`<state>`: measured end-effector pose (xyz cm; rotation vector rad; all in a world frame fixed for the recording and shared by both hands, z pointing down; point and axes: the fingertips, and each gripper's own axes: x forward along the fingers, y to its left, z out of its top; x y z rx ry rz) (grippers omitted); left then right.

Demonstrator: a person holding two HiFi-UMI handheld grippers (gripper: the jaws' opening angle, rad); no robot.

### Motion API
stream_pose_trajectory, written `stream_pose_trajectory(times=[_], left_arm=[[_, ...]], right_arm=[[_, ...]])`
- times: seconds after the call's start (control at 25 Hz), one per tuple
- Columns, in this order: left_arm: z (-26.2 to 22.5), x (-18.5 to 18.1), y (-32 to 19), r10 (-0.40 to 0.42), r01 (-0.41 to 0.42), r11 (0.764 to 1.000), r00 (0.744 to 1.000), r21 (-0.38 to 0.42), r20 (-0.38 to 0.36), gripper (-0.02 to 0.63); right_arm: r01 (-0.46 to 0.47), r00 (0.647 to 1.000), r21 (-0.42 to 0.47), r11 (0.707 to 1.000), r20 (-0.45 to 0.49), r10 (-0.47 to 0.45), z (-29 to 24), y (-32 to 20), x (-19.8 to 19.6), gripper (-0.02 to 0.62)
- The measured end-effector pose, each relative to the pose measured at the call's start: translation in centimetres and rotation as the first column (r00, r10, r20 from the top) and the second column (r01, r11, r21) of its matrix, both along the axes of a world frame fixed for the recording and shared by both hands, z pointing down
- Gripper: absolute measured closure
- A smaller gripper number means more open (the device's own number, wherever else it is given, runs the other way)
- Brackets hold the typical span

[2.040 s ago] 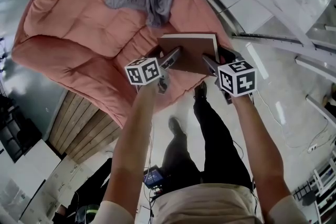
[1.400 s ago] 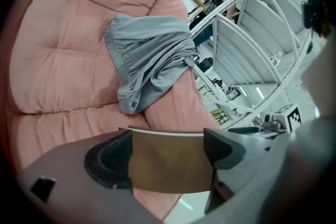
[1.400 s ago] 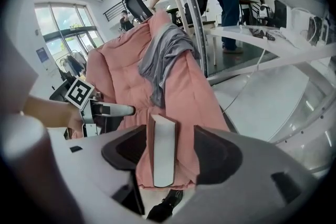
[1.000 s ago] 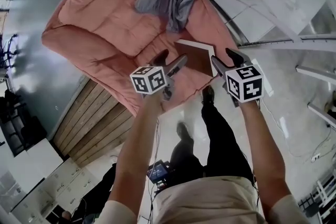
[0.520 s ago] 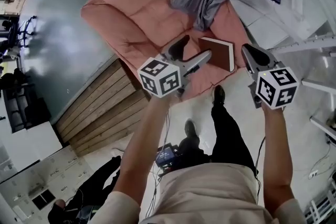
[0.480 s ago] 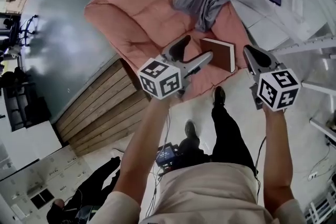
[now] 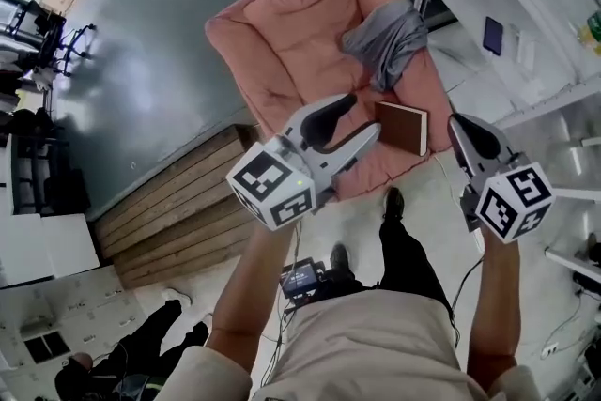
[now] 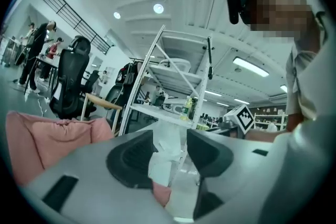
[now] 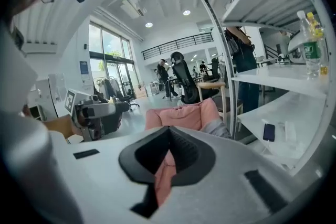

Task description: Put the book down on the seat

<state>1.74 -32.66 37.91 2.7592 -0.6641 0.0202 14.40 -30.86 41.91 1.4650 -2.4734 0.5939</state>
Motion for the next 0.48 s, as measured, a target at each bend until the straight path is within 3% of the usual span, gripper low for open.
stream_pose_trajectory(times=[0.28, 0.48], left_arm=[[-8.5, -4.0, 5.3, -0.031, 0.036, 0.989, 0.999, 0.146, -0.034, 0.534], [-12.8, -6.6, 8.7, -0.067, 0.074, 0.975, 0.997, 0.209, -0.039, 0.572]], right_arm=[[0.058, 0.998, 0.114, 0.992, 0.029, -0.062, -8.2, 4.4, -3.7, 0.601], [0.088, 0.994, 0.191, 0.978, 0.043, -0.098, -13.3, 7.6, -5.5, 0.601]])
